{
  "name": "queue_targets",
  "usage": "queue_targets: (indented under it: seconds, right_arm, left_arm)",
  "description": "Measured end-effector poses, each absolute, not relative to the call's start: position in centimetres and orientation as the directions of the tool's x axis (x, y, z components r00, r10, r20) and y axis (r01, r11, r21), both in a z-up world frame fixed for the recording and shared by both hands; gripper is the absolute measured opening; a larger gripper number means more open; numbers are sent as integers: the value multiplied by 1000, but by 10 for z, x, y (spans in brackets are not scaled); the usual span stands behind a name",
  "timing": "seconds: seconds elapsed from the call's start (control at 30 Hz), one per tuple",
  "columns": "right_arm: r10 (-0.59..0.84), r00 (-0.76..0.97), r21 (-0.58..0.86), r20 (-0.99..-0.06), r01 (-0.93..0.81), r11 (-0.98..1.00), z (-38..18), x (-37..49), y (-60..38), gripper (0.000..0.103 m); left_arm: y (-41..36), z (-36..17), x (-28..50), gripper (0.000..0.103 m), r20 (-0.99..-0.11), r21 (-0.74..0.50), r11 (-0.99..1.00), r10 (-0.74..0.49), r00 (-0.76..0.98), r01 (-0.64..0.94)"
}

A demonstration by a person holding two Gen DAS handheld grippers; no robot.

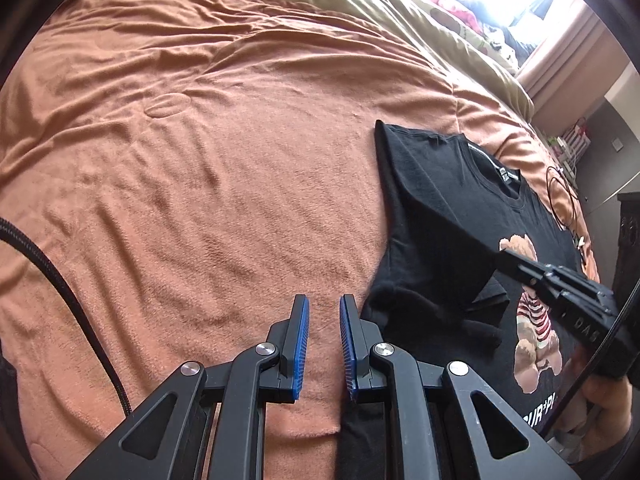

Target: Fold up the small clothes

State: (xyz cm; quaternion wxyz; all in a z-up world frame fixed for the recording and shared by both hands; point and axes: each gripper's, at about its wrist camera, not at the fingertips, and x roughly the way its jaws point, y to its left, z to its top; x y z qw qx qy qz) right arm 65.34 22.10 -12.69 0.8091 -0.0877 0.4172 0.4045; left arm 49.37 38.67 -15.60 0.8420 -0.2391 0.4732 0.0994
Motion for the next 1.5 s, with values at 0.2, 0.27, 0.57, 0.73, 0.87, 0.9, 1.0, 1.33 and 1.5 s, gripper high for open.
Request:
queue_targets:
  seconds: [0.2, 0.27, 0.57, 0.73, 0.87, 0.9, 1.0, 1.33, 1.5]
  right_arm:
    - [561, 393, 189, -728, -672, 716, -118, 677, 189, 0]
    - [548, 413, 187, -728, -648, 738, -118, 685, 180, 0]
    - [386, 538, 99, -750, -485, 869, -129, 716, 159, 0]
    - [420, 508, 179, -752, -457, 872, -131, 703, 160, 12]
    - [486, 430, 231, -761, -520, 822, -136, 677, 175, 13]
    - [504, 409, 247, -761, -536, 807, -137, 669, 179, 13]
    - [539, 344, 268, -769, -591, 761, -140, 636, 199, 13]
    - [512, 263, 238, -818, -654, 718, -175, 569, 235, 13]
    - [486, 277, 205, -829, -658, 725, -155, 553, 230, 13]
  left_arm:
    - [375, -158, 513, 17, -849, -290, 880, -55, 525, -376]
    - [372, -160, 520, 17, -853, -278, 886, -50, 519, -371]
    - [363, -170, 542, 17, -876, -220, 902, -16, 482, -371]
    - [361, -177, 543, 17, -896, -185, 909, 1, 445, -373]
    - [361, -186, 541, 17, -912, -163, 908, 9, 410, -385]
    - [361, -186, 539, 17, -913, -155, 909, 17, 407, -387]
    - [360, -182, 533, 17, -917, -148, 902, 29, 398, -405]
    - [359, -152, 468, 17, -886, -211, 871, 22, 463, -444]
    - [359, -142, 432, 17, -876, -232, 854, 25, 481, -466]
